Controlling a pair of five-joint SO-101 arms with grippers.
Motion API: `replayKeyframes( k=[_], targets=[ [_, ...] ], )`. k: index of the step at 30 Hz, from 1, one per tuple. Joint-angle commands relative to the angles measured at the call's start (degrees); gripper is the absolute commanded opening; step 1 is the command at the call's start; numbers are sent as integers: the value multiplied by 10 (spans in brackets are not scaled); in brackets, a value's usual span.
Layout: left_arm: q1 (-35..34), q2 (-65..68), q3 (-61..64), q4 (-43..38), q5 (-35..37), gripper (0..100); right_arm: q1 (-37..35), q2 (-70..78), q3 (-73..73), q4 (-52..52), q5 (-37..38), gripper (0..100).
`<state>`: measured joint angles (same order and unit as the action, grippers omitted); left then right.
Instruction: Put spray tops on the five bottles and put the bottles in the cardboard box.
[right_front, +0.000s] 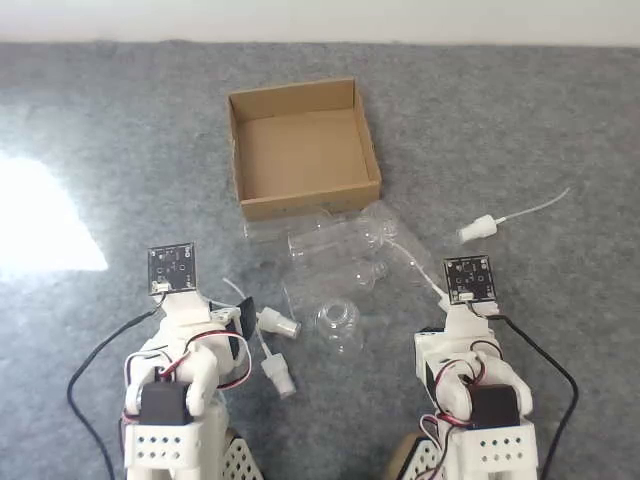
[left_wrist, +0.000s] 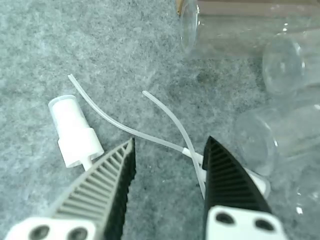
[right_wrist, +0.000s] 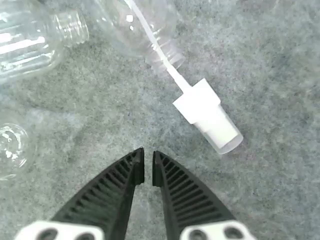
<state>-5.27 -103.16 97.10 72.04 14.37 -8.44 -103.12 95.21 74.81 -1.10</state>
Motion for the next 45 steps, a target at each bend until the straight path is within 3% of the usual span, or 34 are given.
replayKeyframes(
  k=[1, 35, 42, 45],
  targets=[
    [-3, -11, -6, 2, -1, 203, 1, -9, 12, 3, 6, 13],
    [-3, -11, -6, 2, -1, 203, 0, -9, 12, 2, 4, 13],
    [-3, -11, -6, 2, -1, 203, -62, -9, 4, 0, 6, 17],
    [-3, -11, -6, 2, -1, 203, -52, -9, -18, 3, 6, 17]
  ],
)
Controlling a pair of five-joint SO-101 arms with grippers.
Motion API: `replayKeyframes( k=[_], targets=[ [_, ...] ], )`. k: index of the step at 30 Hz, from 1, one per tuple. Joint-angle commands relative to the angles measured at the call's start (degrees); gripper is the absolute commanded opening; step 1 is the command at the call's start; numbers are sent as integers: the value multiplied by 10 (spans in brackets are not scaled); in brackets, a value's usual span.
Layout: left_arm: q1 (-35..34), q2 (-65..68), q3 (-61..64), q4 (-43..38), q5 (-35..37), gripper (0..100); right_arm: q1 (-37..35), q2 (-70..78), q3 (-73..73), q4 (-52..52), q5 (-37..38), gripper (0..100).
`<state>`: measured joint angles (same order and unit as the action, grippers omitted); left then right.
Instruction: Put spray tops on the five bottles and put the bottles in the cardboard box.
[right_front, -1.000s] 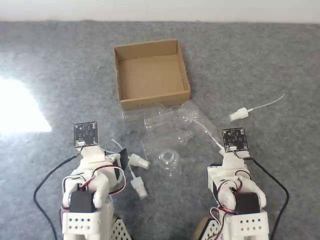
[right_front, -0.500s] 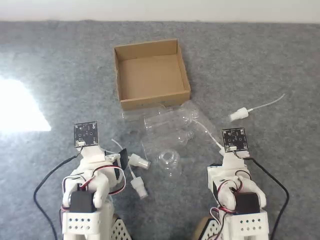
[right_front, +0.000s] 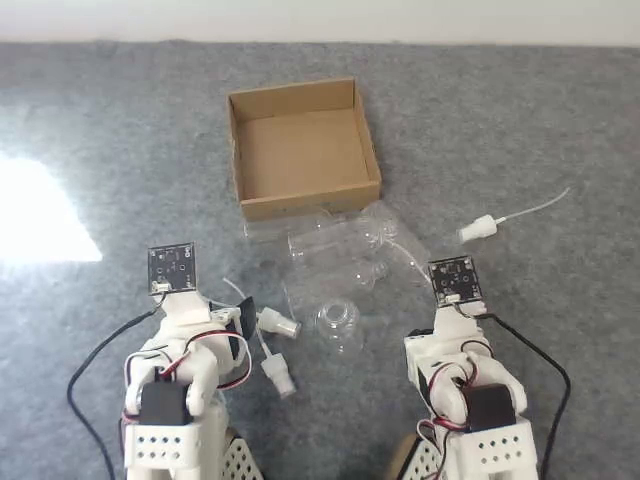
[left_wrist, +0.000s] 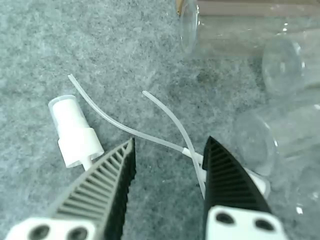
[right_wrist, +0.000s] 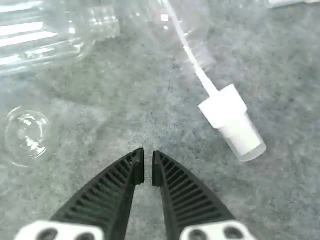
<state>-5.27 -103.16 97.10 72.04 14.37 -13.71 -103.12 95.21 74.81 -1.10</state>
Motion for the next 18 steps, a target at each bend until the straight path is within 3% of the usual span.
replayKeyframes(
  k=[1, 15, 18],
  targets=[
    [-3, -11, -6, 2, -1, 203, 7, -9, -25, 4, 6, 17],
    [-3, -11, -6, 2, -1, 203, 129, -9, -164, 2, 8, 13],
    [-3, -11, -6, 2, -1, 203, 145, -9, -210, 2, 84, 13]
  ],
)
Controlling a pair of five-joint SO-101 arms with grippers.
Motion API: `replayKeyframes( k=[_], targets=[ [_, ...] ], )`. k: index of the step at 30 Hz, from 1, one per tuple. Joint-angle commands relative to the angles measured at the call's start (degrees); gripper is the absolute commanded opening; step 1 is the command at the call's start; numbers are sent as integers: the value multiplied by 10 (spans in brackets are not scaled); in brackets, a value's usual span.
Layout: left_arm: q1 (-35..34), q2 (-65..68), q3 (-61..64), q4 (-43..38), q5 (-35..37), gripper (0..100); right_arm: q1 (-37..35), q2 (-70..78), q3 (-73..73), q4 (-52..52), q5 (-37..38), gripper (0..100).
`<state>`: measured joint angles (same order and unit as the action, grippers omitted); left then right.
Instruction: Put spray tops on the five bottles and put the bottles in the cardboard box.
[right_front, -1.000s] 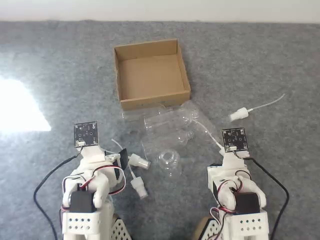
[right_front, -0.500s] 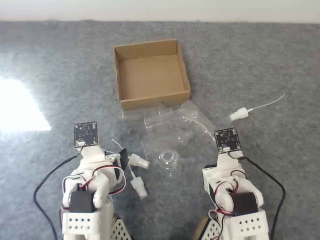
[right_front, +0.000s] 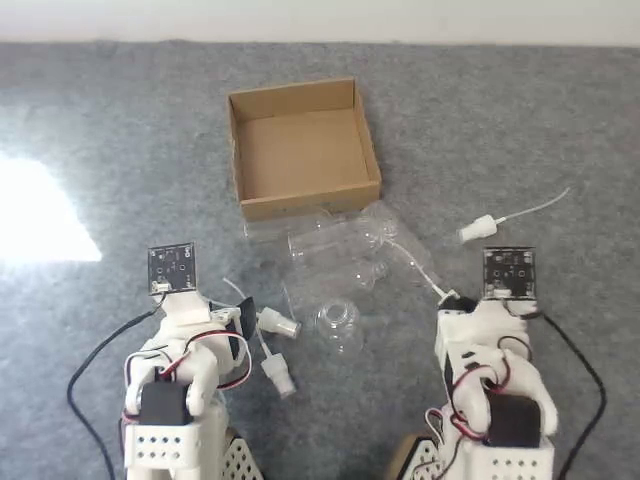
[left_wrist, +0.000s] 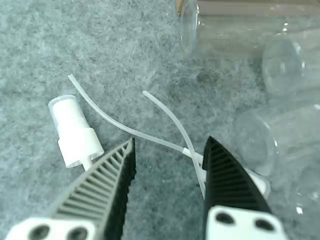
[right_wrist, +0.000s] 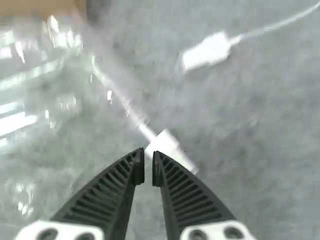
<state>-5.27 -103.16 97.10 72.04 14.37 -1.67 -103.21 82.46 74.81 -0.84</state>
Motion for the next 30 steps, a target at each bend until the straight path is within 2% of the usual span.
replayKeyframes(
  k=[1, 3, 7, 11, 16, 23, 27, 30],
  targets=[
    [-3, -11, -6, 2, -1, 203, 27, -8, -97, 6, 123, 13],
    [-3, -11, -6, 2, -1, 203, 25, -8, -113, 1, 173, 13],
    [-3, -11, -6, 2, -1, 203, 24, -7, -156, -22, 187, 16],
    [-3, -11, -6, 2, -1, 203, 23, -7, -202, -7, 258, 13],
    [-3, -11, -6, 2, -1, 203, -9, -4, -289, 37, 264, 16],
    [-3, -11, -6, 2, -1, 203, -108, 131, -424, 120, 265, 24],
    [-3, -11, -6, 2, -1, 203, -211, 212, -479, 163, 255, 154],
    [-3, -11, -6, 2, -1, 203, -273, 252, -486, 171, 214, 238]
  ],
)
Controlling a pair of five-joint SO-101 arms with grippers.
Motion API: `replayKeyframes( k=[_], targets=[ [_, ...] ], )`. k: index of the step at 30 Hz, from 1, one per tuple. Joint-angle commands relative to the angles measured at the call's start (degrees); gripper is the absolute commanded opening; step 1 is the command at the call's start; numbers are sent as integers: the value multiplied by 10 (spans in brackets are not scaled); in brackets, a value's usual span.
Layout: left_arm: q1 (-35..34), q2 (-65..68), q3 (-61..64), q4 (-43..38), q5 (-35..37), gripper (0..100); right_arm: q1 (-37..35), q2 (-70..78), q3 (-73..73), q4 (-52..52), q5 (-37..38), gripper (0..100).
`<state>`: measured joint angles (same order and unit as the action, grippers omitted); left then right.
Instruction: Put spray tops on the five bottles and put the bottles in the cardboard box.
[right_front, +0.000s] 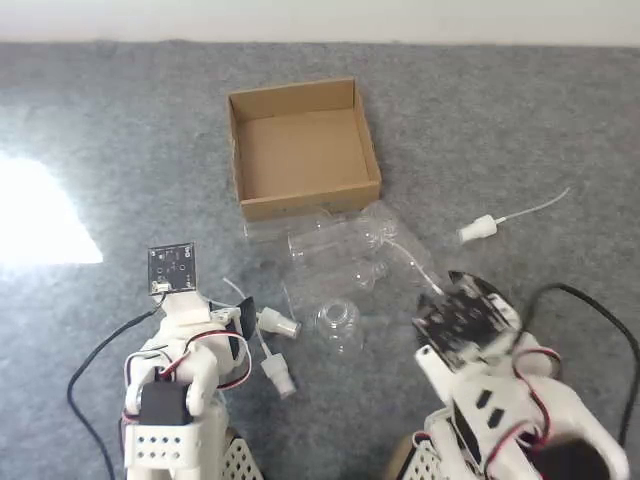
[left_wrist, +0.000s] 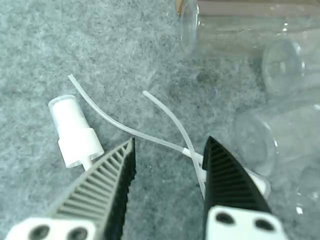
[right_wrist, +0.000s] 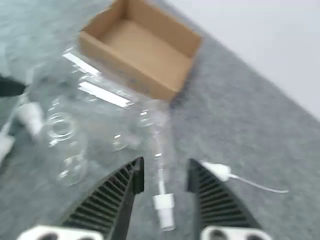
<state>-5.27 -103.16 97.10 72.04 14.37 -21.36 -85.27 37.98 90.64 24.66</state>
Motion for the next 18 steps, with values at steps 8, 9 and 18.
replayKeyframes(
  k=[8, 9, 18],
  targets=[
    [-3, -11, -6, 2, -1, 203, -196, 179, -40, 9, -66, 250],
    [-3, -11, -6, 2, -1, 203, -205, 195, -40, 7, -70, 250],
    [-3, -11, -6, 2, -1, 203, -262, 293, -40, -34, -98, 251]
  ],
)
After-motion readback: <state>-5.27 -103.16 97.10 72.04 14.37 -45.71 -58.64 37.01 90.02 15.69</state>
